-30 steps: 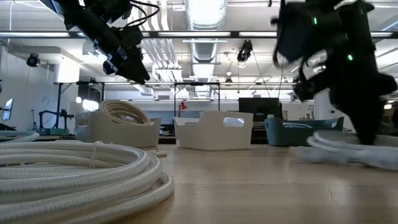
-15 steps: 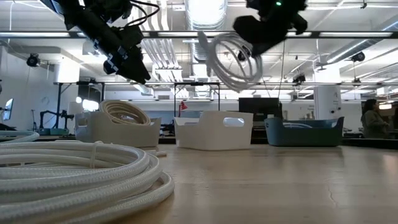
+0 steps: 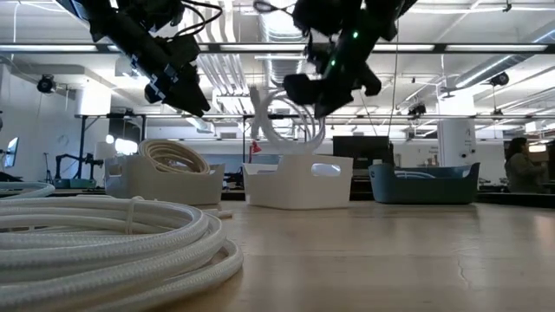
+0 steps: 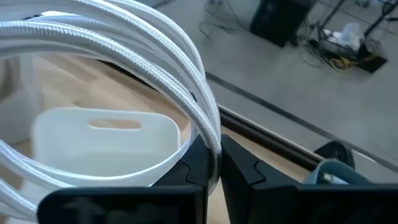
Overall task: Sort HDMI cables
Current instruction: Put the top white hdmi cable into the white bin
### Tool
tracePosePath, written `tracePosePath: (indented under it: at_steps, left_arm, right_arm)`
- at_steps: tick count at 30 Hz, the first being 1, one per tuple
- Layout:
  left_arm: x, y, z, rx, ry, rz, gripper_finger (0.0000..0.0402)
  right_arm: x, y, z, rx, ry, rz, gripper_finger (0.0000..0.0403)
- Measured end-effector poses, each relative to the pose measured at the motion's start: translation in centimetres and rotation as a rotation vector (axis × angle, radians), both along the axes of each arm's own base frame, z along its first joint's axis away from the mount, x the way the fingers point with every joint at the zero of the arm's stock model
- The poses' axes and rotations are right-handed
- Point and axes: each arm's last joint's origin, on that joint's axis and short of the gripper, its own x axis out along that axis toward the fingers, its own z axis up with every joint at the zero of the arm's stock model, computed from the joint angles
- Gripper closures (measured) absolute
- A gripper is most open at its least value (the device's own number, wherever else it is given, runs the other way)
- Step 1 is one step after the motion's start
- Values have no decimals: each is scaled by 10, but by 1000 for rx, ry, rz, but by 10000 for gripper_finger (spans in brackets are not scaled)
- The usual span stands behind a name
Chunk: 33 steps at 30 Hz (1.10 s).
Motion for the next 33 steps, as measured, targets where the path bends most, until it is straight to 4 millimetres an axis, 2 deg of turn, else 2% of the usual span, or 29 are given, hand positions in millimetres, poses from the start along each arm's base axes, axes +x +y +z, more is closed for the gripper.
tracePosePath:
  at_steps: [10,20,33]
  left_arm:
    - [0,0,0,5,4,-6,225]
    - [0,0,0,6,5,-6,225]
    - [0,0,0,5,5,-6,225]
  right_arm:
    - [11,-5,-25,34,20,-48,382]
    - [9,-4,-34,55,54,-66,378]
    - [8,-4,-32,53,62,-62,306]
